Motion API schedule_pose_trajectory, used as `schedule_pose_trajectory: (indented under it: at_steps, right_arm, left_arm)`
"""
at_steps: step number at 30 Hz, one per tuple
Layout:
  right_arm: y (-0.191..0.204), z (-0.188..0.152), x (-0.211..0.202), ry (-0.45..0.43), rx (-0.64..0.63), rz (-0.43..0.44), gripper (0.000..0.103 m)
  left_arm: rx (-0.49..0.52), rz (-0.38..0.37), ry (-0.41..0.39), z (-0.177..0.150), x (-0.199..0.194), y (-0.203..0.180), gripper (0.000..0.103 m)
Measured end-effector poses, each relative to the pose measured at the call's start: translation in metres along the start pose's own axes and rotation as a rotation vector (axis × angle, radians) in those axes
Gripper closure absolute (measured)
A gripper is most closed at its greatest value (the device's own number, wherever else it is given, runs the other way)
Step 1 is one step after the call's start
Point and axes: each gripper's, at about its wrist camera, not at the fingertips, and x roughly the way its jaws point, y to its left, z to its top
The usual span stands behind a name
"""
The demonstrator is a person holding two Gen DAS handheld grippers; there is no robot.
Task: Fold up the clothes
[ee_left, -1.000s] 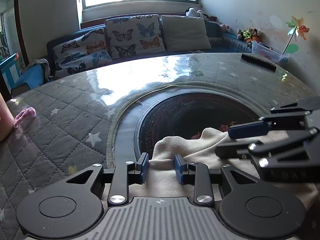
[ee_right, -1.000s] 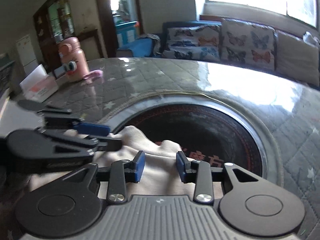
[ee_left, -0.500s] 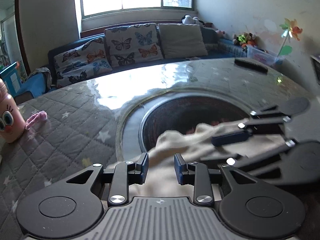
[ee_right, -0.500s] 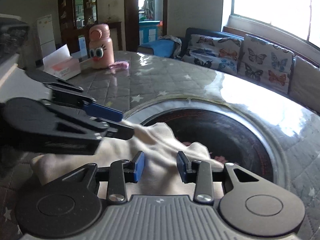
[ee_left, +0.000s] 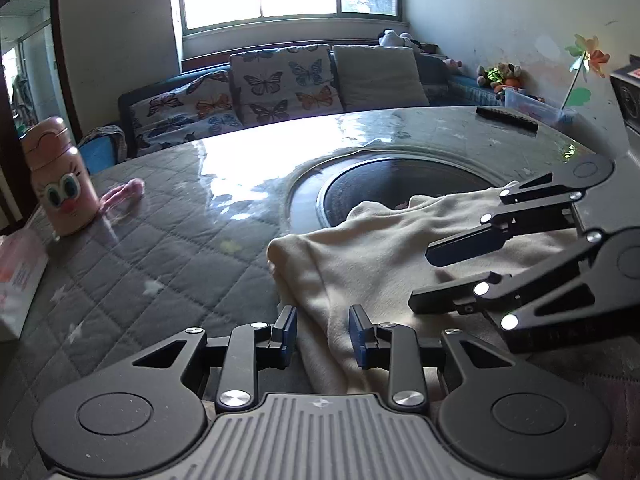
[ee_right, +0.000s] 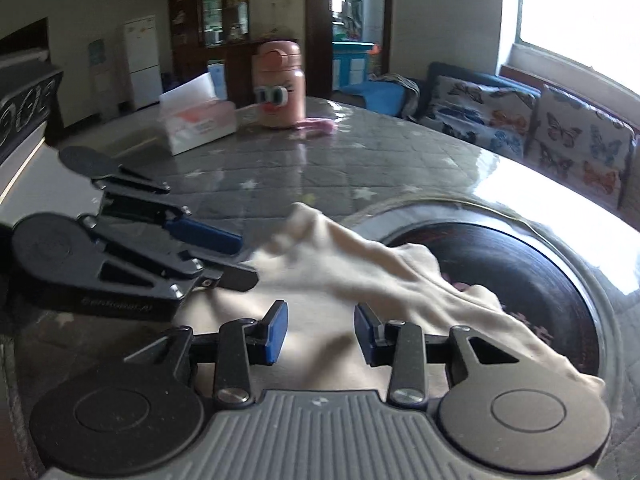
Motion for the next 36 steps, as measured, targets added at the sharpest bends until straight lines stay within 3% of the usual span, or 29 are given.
schedule_pose_trajectory:
  at_steps: [5,7,9,14,17,21,29,32,36]
  right_arm:
    - [0.022,-0.001,-0.004,-0.006,-0.025,0.062,0.064]
    - [0.034,-0.006,-0.001,0.008,-0.075,0.06,0.057]
    - [0.037,-0.008,-0.004,0.004,-0.089,0.06,0.056]
    - [0.026,-0.009,-0.027,-0.018,-0.026,0.088,0.057]
    - [0.017,-0.014,-0.043,-0.017,-0.008,0.062,0.057]
    - [0.0,-0.025,-0.057,-0.007,0.046,0.028,0.057]
    - [-0.045,-0.066,-0.082,0.027,0.208,-0.081,0.056]
    - [-0.059,-0.082,-0.087,0.035,0.256,-0.078,0.058]
    - [-0.062,-0.077,-0.098,0.009,0.247,-0.093,0.058]
  left_arm:
    - [-0.018,0.024,-0.003,-0.007,-0.009,0.006,0.071]
    - [-0.021,0.04,0.006,-0.012,-0.012,0.007,0.071]
    - [-0.027,0.055,0.008,-0.014,-0.015,0.008,0.071]
    - [-0.047,0.047,-0.064,-0.004,-0.033,0.004,0.072]
    - [-0.025,0.01,-0.092,0.004,-0.036,-0.009,0.072]
    - [0.006,-0.035,-0.074,0.003,-0.024,-0.028,0.072]
    - [0.025,-0.031,-0.017,-0.015,-0.008,-0.034,0.072]
    - [0.035,-0.025,-0.013,-0.014,-0.01,-0.034,0.072]
    - [0.028,-0.031,-0.038,-0.004,-0.017,-0.035,0.072]
